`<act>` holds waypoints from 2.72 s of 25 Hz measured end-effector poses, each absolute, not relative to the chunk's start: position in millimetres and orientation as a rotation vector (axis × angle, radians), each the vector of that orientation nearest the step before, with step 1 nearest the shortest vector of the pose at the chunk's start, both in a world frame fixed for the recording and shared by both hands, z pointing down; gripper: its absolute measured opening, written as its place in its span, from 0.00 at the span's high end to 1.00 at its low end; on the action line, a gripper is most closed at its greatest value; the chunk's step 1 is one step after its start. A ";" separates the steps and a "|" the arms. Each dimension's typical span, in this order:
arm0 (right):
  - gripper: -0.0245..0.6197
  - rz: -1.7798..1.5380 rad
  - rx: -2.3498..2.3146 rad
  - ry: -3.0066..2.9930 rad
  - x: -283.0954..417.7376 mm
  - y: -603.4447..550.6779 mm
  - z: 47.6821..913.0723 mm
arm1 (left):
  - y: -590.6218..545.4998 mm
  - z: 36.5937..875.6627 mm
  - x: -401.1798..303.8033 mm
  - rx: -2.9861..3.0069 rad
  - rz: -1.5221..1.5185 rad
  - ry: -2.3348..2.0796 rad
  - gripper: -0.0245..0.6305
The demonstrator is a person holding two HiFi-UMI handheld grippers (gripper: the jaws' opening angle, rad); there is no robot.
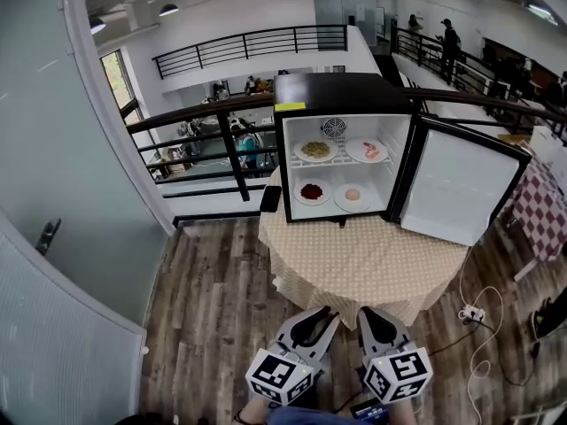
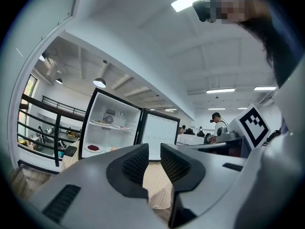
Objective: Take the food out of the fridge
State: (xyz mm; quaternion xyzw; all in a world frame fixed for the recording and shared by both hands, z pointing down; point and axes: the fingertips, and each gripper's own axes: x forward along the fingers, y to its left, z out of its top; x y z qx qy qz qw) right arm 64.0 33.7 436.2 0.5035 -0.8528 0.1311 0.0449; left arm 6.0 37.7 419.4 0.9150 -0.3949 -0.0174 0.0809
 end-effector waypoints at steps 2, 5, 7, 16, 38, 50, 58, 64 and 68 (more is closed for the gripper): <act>0.94 0.413 1.540 -2.597 59.9 13.2 436.9 | 15.8 418.1 1.8 2.734 -0.050 -1.176 0.83; 0.94 0.436 1.560 -2.573 56.9 -14.7 439.9 | -13.5 419.2 -2.8 2.725 -0.050 -1.159 0.83; 0.94 0.453 1.572 -2.556 55.4 -31.0 442.3 | -31.1 420.5 -4.9 2.725 -0.041 -1.144 0.83; 0.94 0.528 1.652 -2.511 43.8 -102.4 447.7 | -104.2 424.8 -21.8 2.722 -0.025 -1.093 0.83; 0.94 0.536 1.875 -2.338 37.1 -173.6 450.0 | -173.0 435.0 -46.2 2.779 -0.020 -0.888 0.83; 0.94 0.606 1.914 -2.354 50.5 -201.6 451.8 | -194.9 437.7 -39.8 2.756 -0.027 -0.871 0.83; 0.94 0.667 1.899 -2.404 66.3 -248.8 453.7 | -232.6 437.8 -22.8 2.765 0.006 -0.878 0.83; 0.94 0.720 1.924 -2.408 91.7 -282.2 453.9 | -266.2 438.9 5.6 2.778 0.035 -0.856 0.83; 0.94 0.763 1.929 -2.409 106.2 -301.8 453.1 | -281.8 438.7 22.8 2.777 0.041 -0.850 0.83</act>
